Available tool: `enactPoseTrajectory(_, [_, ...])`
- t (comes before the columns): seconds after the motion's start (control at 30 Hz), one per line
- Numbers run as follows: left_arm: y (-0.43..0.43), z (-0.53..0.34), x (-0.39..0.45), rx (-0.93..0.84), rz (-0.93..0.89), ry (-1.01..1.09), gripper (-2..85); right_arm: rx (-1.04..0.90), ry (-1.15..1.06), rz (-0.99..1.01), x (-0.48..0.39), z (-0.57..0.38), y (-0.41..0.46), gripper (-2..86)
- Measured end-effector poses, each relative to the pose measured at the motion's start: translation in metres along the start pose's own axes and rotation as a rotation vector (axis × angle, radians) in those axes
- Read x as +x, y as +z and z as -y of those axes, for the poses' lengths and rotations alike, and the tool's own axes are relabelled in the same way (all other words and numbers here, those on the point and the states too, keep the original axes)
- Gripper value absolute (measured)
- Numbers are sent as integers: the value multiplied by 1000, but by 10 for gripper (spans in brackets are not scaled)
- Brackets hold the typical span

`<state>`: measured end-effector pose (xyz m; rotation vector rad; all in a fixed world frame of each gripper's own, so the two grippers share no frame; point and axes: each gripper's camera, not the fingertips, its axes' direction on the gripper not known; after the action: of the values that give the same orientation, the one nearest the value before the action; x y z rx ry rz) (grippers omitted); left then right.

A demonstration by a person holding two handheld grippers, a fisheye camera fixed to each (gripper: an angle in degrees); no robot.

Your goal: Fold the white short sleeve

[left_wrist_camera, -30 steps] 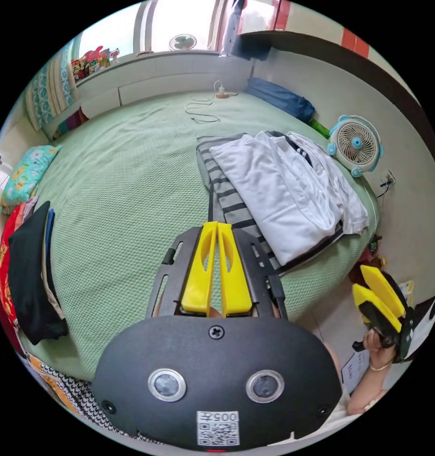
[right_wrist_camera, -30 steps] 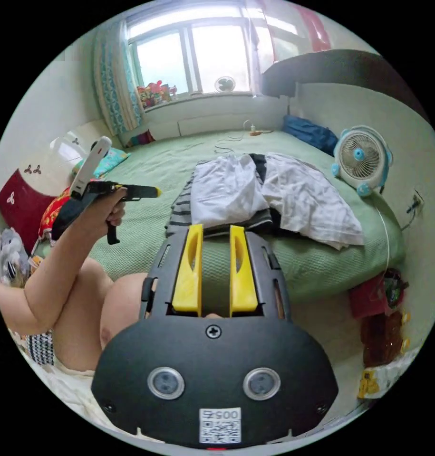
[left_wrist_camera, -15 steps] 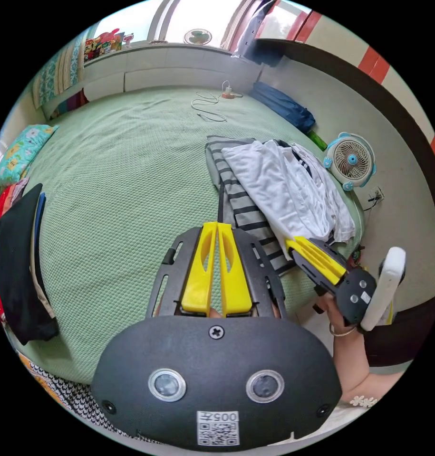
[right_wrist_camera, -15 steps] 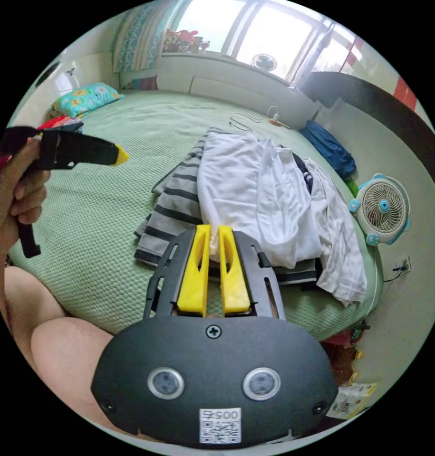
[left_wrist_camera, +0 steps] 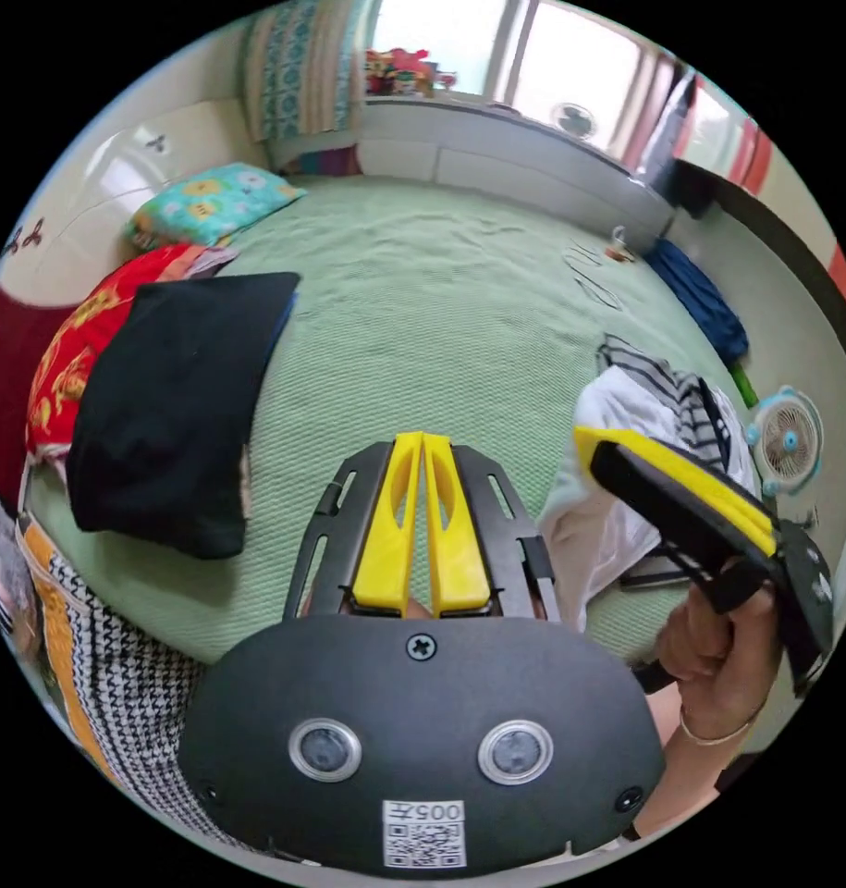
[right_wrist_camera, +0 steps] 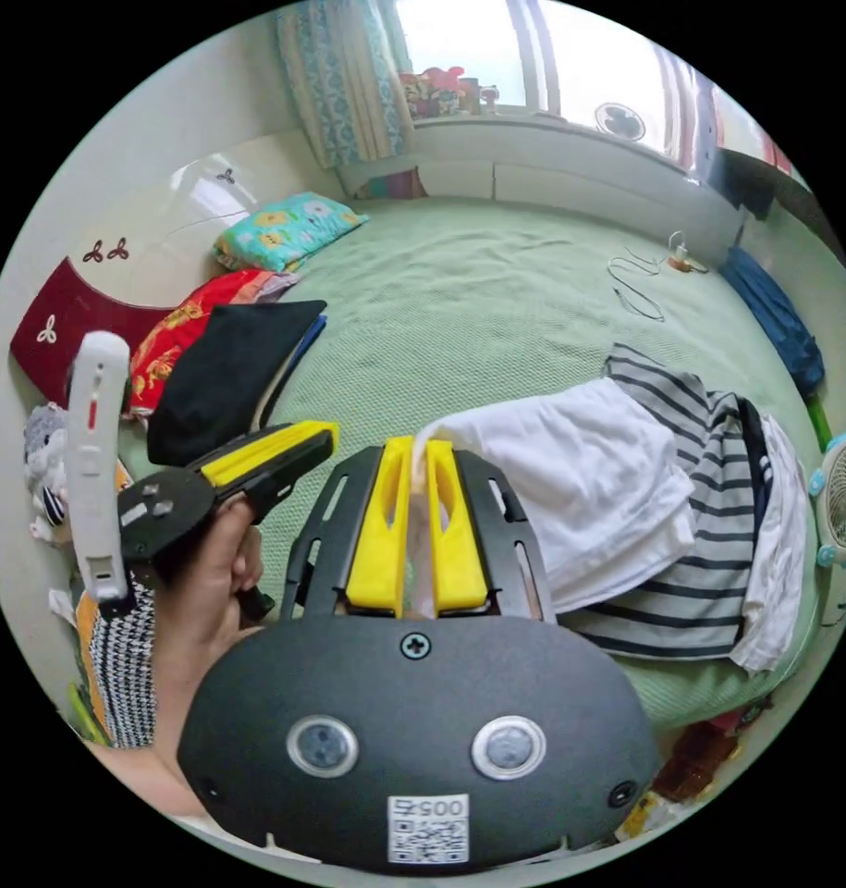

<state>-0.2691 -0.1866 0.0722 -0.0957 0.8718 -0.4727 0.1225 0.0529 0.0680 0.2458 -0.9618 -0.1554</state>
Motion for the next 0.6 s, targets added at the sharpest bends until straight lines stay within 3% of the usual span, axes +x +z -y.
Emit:
enactPoseTrajectory(0.13, [4, 6, -31, 0, 50, -30, -6, 37, -60, 184, -18, 32, 1, 42])
enactPoseTrajectory(0.3, [12, 14, -45, -19, 54, 5, -4, 128, -23, 87, 14, 59, 5, 97])
enactPoseTrajectory(0.43, [23, 21, -61, -45, 5, 5, 9, 89, 94, 137, 54, 73, 20, 115])
enactPoseTrajectory(0.6, [39, 32, -90, -40, -118, -57, 105, -14, 31, -3, 51, 105, 45, 134])
